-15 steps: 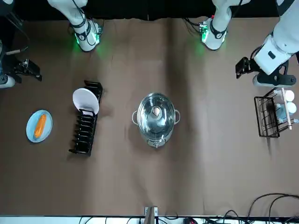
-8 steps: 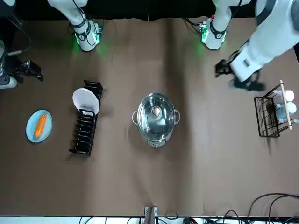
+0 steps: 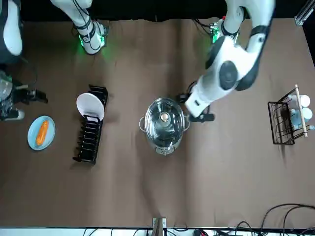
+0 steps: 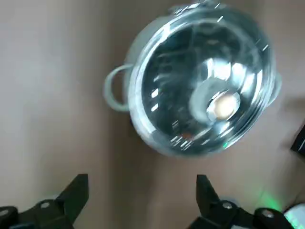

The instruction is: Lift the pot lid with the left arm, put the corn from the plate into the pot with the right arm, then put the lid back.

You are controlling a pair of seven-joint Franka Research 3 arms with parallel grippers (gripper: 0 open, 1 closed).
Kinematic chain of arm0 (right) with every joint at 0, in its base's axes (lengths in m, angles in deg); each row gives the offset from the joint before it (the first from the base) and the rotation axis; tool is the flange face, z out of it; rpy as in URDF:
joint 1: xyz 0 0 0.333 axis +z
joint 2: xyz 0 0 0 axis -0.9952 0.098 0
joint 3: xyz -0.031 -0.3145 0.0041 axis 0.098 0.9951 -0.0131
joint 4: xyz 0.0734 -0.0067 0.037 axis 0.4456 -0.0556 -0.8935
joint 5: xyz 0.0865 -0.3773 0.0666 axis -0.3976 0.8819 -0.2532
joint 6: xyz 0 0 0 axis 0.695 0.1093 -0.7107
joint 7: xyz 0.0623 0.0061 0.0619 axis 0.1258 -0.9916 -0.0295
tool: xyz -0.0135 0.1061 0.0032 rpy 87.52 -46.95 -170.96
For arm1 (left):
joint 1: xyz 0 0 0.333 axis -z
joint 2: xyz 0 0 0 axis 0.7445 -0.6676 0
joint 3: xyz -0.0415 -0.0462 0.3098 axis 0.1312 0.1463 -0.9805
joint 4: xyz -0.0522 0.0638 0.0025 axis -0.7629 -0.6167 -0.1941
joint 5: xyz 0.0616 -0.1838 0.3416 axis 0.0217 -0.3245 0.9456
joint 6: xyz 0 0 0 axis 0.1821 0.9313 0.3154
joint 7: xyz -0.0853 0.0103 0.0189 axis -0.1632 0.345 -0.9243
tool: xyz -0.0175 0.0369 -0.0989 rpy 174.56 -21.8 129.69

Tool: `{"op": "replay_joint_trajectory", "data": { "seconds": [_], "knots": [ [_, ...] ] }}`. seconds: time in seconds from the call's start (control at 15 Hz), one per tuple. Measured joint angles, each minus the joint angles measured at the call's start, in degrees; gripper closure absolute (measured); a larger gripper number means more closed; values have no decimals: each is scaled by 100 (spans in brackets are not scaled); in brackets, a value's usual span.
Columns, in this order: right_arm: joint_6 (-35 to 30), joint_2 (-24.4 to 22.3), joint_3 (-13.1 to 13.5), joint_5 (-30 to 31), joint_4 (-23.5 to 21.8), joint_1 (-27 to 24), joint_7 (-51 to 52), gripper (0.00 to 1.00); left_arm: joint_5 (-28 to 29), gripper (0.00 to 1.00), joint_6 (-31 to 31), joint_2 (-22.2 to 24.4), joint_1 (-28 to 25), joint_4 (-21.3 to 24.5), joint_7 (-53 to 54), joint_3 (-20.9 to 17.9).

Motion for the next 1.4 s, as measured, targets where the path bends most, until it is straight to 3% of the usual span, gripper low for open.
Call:
{"op": "replay_joint_trajectory", "data": {
  "seconds": [0.13, 0.4, 0.47, 0.53, 0.67, 0.87, 1.07, 1.4],
  "knots": [
    [927, 331, 29, 234, -333, -438, 86, 0, 380, 0, 1155, -402, 501, -38, -916, -16],
    [2143, 1005, 48, 297, -647, -1124, 122, 3, 1598, 0, 1971, -845, 1049, -65, -2229, -37],
    [2406, 1213, 51, 297, -662, -1280, 131, 7, 1809, 0, 2116, -937, 1148, -74, -2460, -43],
    [2674, 1421, 52, 298, -673, -1415, 153, 7, 1973, 0, 2219, -1009, 1237, -79, -2629, -52],
    [3195, 1815, 53, 298, -698, -1582, 172, 18, 2184, 0, 2296, -1109, 1426, -87, -2815, -130],
    [3951, 2215, 51, 297, -879, -1681, 170, 26, 2214, 0, 2311, -1151, 1826, -102, -2874, -489],
    [4726, 2472, 52, 297, -1159, -1826, 170, 26, 2214, 0, 2315, -1193, 2173, -173, -3075, -823],
    [5050, 2768, 45, 298, -1233, -1958, 187, 35, 2214, 2, 2315, -1313, 2240, -285, -3184, -881]
  ]
}}
